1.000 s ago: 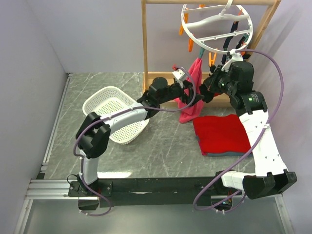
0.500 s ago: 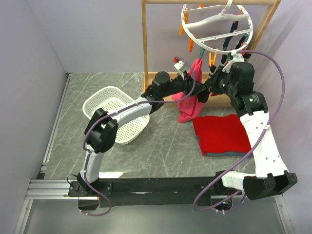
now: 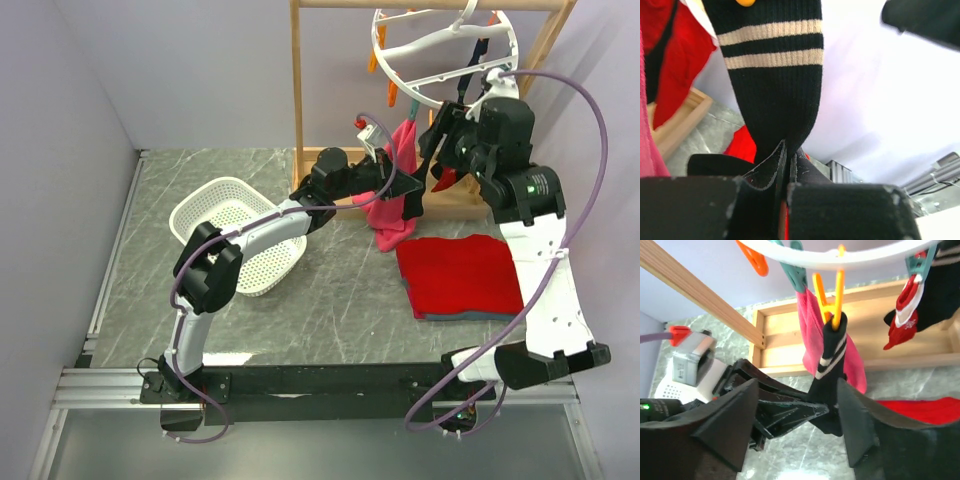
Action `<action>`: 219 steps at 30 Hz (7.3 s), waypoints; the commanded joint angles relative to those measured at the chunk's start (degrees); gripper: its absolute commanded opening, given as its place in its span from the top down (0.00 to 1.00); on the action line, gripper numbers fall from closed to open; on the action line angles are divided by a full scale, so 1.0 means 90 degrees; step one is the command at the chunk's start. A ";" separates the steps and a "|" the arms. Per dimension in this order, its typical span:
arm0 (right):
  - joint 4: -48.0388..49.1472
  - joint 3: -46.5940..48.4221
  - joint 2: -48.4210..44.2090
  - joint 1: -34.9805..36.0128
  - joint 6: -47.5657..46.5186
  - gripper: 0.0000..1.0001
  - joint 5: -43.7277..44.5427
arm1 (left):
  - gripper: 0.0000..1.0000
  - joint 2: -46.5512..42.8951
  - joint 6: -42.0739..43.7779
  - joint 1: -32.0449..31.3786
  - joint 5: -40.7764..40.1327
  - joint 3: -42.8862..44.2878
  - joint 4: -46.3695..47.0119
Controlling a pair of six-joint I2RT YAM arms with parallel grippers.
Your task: Remove the socks clipped to the hanger
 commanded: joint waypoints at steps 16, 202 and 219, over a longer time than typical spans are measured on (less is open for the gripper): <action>-0.0602 0.2148 0.1728 0.0348 -0.0346 0.29 0.1669 | 0.96 -0.0407 -0.0499 -0.0060 0.0349 -0.0114 0.0030; 0.6244 -0.4189 0.0263 -0.1927 -0.0844 0.42 -0.0274 | 0.26 -0.6003 0.0741 -0.0909 -0.1760 -0.5798 -0.2276; 0.8032 -0.5010 0.1132 -0.1507 -0.1206 0.53 0.0926 | 0.36 -0.5262 0.0673 -0.0909 -0.1487 -0.5046 -0.2402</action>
